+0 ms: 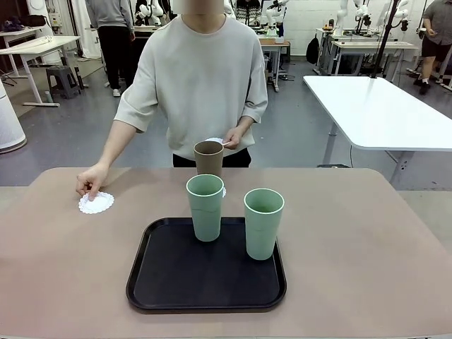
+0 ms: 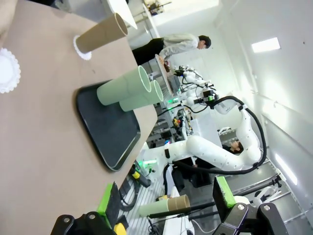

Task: Place coasters on the table and set cups on them.
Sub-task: Take one Reusable plastic cup from the Flat Tray and place it on a coaster set by the human.

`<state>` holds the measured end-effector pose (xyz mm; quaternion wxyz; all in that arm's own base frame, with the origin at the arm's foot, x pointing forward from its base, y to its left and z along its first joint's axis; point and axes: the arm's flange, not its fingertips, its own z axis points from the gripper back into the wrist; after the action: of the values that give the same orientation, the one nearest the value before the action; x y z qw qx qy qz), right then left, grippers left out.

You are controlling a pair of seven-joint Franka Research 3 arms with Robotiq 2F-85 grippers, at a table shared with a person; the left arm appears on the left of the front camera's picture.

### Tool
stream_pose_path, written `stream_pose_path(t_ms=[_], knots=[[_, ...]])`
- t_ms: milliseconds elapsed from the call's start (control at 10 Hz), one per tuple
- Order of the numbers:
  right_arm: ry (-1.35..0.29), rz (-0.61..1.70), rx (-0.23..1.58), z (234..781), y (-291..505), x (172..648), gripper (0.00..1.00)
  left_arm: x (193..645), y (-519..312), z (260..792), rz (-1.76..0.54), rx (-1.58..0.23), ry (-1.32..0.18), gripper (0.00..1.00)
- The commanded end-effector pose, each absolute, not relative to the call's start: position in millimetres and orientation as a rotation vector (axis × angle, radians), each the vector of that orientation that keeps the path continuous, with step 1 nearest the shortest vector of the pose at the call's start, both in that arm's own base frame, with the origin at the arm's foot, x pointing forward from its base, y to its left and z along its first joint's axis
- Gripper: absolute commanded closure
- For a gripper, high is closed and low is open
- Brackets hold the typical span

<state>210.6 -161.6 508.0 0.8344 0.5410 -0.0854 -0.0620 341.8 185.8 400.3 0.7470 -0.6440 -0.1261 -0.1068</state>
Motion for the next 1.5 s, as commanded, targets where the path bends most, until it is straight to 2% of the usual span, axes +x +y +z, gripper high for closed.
stream_pose_path(t_ms=[0,1400], knots=[[-0.193,-0.127,1.169,509.7,-161.0,211.8,0.00,340.4,187.3,401.5,-0.234,-1.412,-0.279,0.00],[-0.193,-0.127,1.169,509.7,-161.0,211.8,0.00,340.4,187.3,401.5,-0.234,-1.412,-0.279,0.00]])
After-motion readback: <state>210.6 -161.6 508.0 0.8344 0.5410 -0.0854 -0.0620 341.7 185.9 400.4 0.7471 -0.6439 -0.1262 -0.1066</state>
